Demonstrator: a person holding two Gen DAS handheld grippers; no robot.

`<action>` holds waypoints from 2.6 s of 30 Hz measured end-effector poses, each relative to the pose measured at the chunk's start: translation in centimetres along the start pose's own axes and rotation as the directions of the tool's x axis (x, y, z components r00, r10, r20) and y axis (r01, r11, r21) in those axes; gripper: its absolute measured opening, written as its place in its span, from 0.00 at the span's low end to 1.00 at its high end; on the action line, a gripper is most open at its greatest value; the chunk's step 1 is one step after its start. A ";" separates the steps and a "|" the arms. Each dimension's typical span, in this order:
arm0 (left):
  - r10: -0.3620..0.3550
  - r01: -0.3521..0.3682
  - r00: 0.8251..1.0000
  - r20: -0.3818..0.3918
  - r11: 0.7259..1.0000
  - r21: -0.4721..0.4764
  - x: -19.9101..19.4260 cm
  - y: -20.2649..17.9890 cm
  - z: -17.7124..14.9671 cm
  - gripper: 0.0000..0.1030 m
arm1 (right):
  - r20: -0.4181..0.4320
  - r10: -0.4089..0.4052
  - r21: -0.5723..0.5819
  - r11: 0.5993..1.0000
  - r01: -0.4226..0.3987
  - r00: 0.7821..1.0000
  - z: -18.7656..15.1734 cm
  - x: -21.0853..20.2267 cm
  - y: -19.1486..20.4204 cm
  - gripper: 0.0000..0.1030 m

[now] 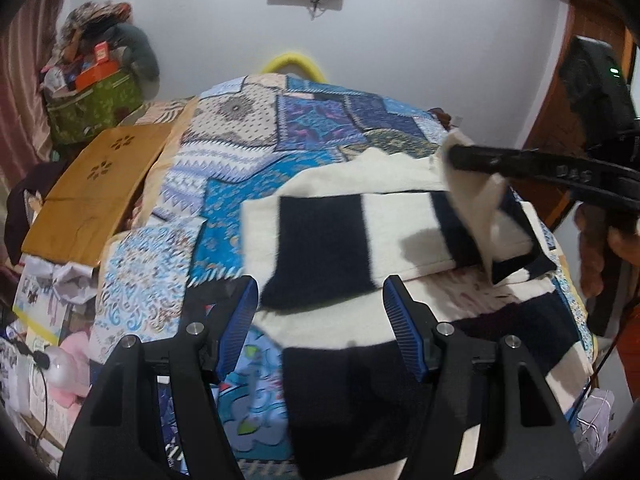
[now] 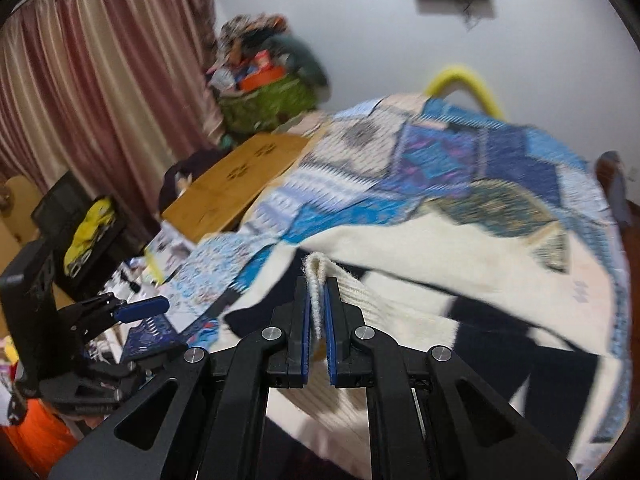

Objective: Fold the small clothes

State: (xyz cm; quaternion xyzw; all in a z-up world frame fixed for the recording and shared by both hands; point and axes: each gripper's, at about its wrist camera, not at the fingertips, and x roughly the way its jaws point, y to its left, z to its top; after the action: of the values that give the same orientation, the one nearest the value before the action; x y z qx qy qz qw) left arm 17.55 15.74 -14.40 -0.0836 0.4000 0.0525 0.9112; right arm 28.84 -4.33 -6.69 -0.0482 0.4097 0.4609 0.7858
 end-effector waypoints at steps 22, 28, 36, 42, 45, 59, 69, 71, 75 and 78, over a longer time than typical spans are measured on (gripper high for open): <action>-0.074 0.062 0.988 -0.134 0.994 -0.089 7.0 1.6 2.4 0.62 | -0.024 -0.216 -0.078 0.974 0.214 0.976 -3.0 -5.0 -5.0 0.45; -0.079 0.042 0.960 -0.268 0.989 -0.142 12.3 1.8 2.1 0.62 | -0.050 -0.329 0.007 0.944 0.330 0.943 -6.7 -9.2 -11.4 0.47; -0.061 0.032 0.962 -0.268 0.993 -0.111 12.8 0.6 2.8 0.25 | -0.112 -0.407 0.121 0.900 0.419 0.907 -10.1 -10.1 -17.9 0.47; 0.020 -0.021 0.982 -0.190 1.000 -0.003 10.6 -0.5 4.2 0.04 | -0.100 -0.371 0.221 0.896 0.384 0.923 -10.8 -9.2 -20.4 0.47; 0.066 -0.061 0.993 -0.094 0.997 0.055 8.1 -1.0 5.6 0.03 | -0.074 -0.359 0.233 0.901 0.366 0.931 -10.6 -9.5 -20.2 0.47; 0.109 -0.109 0.968 -0.227 0.994 0.013 13.4 2.7 2.1 0.04 | -0.137 -0.323 0.157 0.926 0.343 0.936 -11.7 -6.9 -18.4 0.47; 0.109 -0.097 0.969 -0.220 0.993 0.064 10.2 1.9 1.3 0.19 | -0.190 -0.306 0.173 0.925 0.338 0.933 -15.0 -9.7 -17.4 0.51; 0.108 -0.096 0.971 -0.212 0.993 0.068 9.0 1.7 1.1 0.37 | -0.197 -0.313 0.183 0.919 0.349 0.929 -15.9 -11.0 -17.3 0.51; 0.086 -0.074 0.976 -0.198 0.995 0.068 5.9 1.1 -0.2 0.52 | -0.200 -0.320 0.186 0.916 0.356 0.926 -17.2 -13.2 -16.0 0.51; 0.079 -0.067 0.975 -0.205 0.996 0.067 4.2 0.5 -1.7 0.55 | -0.190 -0.316 0.194 0.916 0.351 0.930 -18.3 -14.6 -14.7 0.51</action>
State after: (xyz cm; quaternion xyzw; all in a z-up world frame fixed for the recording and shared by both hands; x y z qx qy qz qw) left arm 19.09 16.03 -18.73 -0.0466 0.4972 0.0649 0.8639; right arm 25.60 -31.07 -13.15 -0.0638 0.5045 0.2655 0.8191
